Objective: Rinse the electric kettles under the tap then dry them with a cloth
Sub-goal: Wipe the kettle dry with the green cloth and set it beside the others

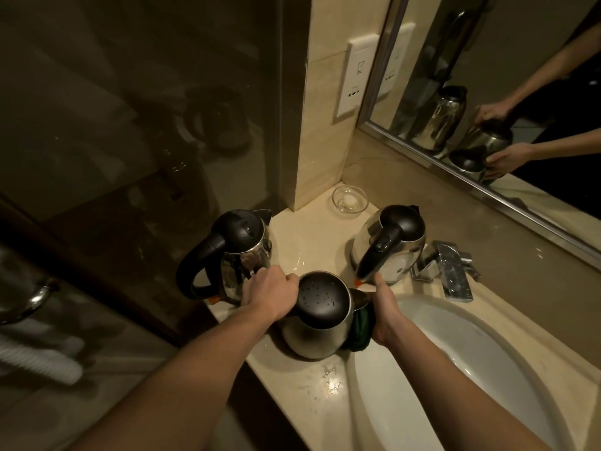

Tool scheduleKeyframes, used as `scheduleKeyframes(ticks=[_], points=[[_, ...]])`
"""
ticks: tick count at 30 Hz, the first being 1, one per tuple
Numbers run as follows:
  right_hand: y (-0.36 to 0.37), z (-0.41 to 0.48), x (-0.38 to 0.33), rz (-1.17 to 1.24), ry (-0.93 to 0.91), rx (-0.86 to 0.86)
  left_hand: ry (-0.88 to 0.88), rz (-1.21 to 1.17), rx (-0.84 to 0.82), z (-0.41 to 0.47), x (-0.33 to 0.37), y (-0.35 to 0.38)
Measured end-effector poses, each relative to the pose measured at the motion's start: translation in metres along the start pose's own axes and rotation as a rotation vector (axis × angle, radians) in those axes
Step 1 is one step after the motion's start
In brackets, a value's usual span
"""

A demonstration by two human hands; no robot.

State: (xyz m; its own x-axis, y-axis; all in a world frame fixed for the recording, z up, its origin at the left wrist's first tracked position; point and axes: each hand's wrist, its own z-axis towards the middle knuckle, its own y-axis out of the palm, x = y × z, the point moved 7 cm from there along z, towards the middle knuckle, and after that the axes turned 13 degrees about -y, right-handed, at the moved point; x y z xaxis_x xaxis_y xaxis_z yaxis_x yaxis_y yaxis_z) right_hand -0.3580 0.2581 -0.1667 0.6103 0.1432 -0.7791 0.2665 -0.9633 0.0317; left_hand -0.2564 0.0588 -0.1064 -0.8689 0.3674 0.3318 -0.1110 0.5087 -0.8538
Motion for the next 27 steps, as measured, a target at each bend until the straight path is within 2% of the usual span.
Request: scheduleKeyframes(ticks=[16, 27], points=[[0.001, 0.008, 0.02, -0.126, 0.056, -0.283, 0.095, 0.066, -0.071, 0.006, 0.007, 0.003], [0.001, -0.014, 0.004, -0.21, 0.07, -0.457, 0.224, 0.167, -0.172, 0.0, 0.018, 0.004]])
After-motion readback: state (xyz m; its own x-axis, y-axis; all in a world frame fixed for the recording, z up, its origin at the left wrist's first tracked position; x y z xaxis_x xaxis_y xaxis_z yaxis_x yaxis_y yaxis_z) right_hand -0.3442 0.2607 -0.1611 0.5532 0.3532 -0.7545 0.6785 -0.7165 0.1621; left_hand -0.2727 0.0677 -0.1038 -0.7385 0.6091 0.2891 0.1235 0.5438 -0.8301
